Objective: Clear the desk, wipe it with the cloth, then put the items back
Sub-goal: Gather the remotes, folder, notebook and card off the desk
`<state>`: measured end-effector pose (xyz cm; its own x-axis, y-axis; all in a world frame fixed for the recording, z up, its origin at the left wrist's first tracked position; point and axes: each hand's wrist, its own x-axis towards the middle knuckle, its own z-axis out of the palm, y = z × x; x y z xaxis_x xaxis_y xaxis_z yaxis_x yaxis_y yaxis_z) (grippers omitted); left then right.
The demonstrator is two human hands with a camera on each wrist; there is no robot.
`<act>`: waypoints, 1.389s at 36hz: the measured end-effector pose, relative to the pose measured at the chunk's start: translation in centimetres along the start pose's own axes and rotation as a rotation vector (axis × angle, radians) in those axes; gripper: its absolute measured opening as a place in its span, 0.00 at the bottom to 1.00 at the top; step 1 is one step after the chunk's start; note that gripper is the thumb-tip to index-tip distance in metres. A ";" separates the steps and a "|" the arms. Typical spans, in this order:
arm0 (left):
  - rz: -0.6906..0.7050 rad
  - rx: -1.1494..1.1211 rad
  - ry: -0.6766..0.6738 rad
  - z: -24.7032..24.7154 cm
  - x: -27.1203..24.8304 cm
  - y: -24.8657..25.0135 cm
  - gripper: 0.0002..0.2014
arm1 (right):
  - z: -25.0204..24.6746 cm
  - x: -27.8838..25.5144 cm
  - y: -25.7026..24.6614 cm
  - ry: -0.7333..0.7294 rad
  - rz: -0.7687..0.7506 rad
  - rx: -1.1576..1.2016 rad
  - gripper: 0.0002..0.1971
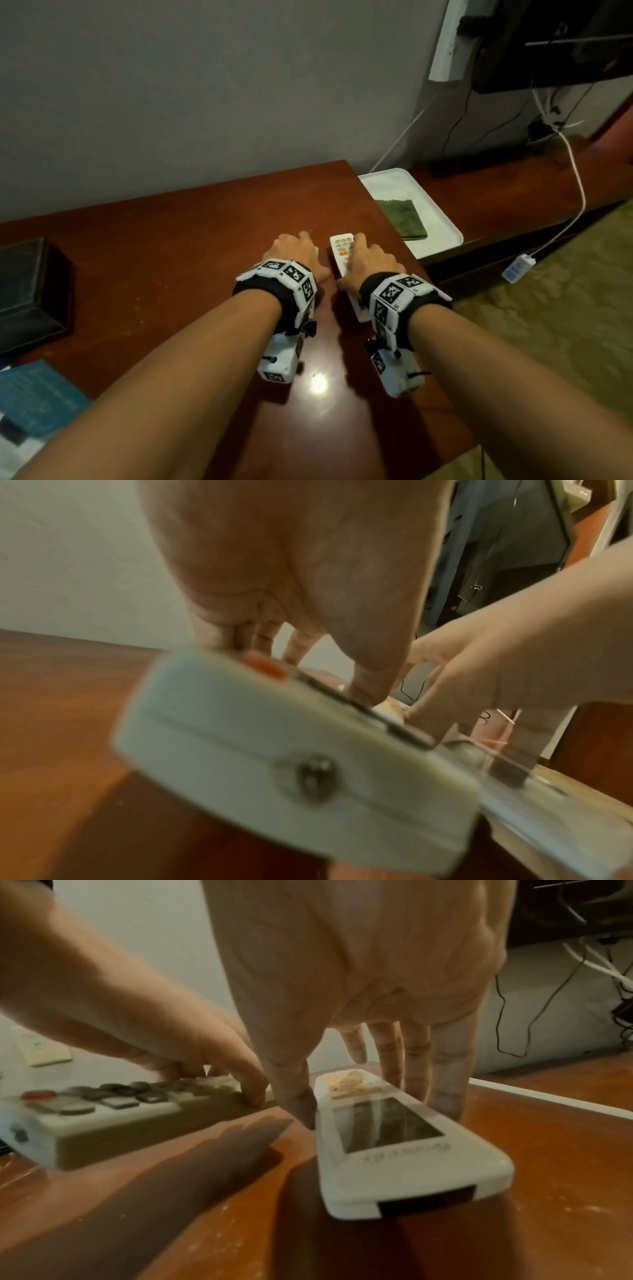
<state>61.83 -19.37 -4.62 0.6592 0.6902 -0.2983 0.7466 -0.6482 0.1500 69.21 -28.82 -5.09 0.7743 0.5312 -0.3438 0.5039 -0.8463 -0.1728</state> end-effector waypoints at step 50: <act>-0.193 0.115 -0.032 -15.2 -13.9 -46.5 0.13 | 2.6 -17.8 -44.6 -0.139 -0.689 -0.239 0.24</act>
<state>19.33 6.06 6.89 0.5006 0.7956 -0.3411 0.8422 -0.5388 -0.0207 31.94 -0.62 6.30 0.2048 0.9155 -0.3464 0.9399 -0.2827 -0.1915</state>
